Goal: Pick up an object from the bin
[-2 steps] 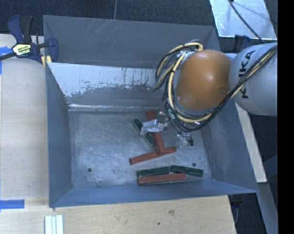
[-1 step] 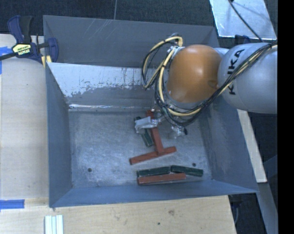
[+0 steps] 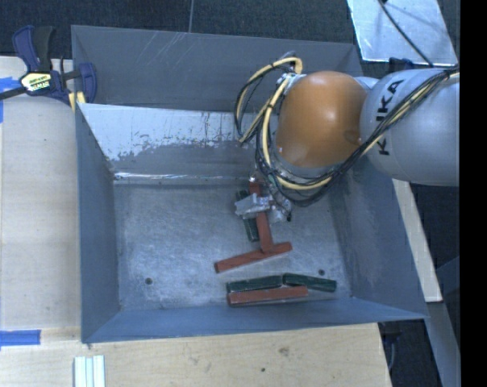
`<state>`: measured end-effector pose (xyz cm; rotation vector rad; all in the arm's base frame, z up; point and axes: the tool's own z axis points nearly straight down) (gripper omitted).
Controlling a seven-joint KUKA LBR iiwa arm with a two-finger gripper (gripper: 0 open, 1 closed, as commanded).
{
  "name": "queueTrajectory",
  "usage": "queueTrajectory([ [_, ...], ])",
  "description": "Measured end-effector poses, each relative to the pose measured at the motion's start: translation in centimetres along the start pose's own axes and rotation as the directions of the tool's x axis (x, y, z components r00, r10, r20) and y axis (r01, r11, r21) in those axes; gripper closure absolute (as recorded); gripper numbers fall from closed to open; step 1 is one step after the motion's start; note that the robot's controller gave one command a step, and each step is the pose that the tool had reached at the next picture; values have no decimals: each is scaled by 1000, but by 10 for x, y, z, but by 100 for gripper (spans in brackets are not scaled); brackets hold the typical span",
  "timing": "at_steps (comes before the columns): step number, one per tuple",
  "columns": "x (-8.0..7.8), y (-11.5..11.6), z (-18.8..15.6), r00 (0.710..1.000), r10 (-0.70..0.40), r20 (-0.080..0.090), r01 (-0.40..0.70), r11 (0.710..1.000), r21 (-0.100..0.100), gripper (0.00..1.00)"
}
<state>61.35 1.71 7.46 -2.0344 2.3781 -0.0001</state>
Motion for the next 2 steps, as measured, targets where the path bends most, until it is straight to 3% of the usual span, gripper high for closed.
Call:
queueTrajectory([
  [1,10,-6,2,900,-436,-3,436,900,-2,100],
  [2,-10,-3,-170,916,-401,-5,401,916,-3,100],
])
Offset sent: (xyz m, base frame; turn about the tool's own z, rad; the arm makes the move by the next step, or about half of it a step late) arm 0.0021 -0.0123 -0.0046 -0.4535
